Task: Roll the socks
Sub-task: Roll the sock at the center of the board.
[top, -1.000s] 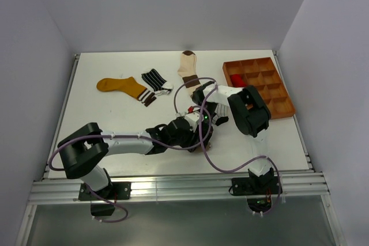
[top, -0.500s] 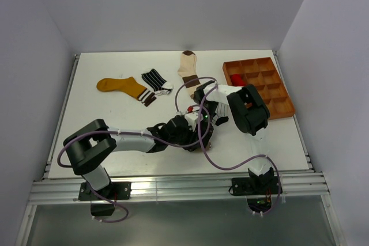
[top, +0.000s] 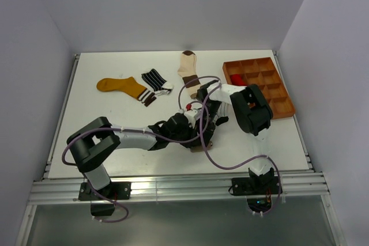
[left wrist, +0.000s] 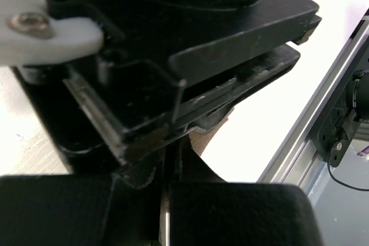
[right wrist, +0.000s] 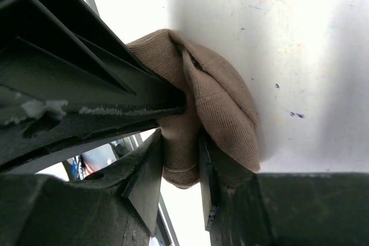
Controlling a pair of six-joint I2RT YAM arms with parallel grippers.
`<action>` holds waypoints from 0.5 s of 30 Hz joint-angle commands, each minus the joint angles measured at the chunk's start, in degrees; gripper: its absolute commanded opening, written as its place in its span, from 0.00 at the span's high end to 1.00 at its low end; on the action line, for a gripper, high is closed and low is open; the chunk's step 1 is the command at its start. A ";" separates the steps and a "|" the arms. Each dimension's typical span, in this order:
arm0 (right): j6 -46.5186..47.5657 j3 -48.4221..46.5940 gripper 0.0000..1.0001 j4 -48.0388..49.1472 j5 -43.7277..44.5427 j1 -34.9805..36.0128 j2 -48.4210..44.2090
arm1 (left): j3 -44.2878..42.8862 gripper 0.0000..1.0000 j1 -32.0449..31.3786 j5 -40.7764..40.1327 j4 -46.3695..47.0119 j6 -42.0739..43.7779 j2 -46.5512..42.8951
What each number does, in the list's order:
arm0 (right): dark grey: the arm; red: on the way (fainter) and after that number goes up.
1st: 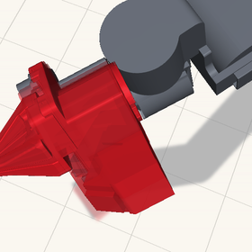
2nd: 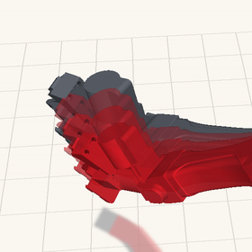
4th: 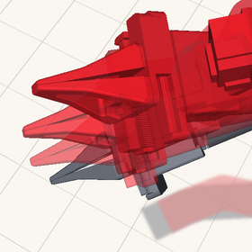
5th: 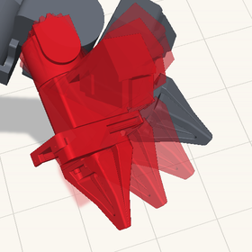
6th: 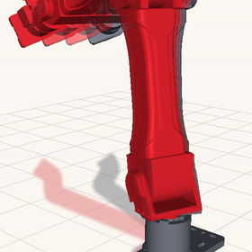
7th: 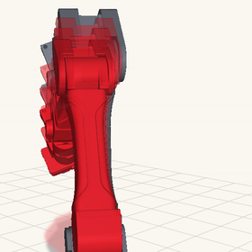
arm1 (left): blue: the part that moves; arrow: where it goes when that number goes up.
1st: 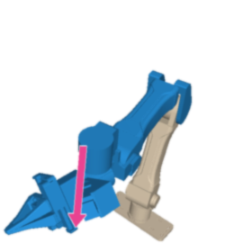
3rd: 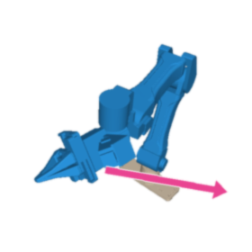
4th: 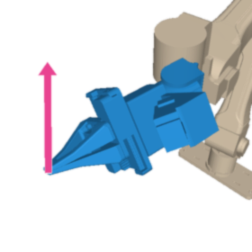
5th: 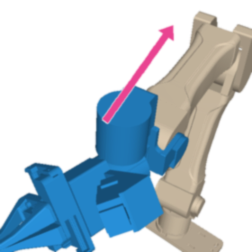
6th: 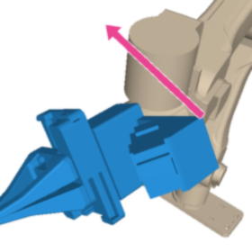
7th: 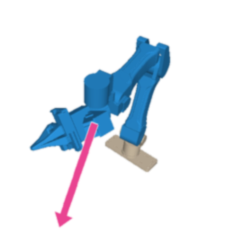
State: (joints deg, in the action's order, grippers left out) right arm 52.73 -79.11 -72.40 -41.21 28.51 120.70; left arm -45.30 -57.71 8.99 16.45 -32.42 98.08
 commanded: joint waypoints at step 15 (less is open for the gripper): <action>3.08 1.85 0.58 6.83 -5.98 -3.99 -9.96 | 0.65 1.00 1.46 -4.42 -10.12 1.22 4.57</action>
State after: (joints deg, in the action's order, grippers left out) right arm 53.43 -77.87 -66.94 -43.18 25.43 115.11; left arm -46.28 -56.55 7.46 16.56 -32.67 99.04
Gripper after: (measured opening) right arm 0.422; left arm 0.050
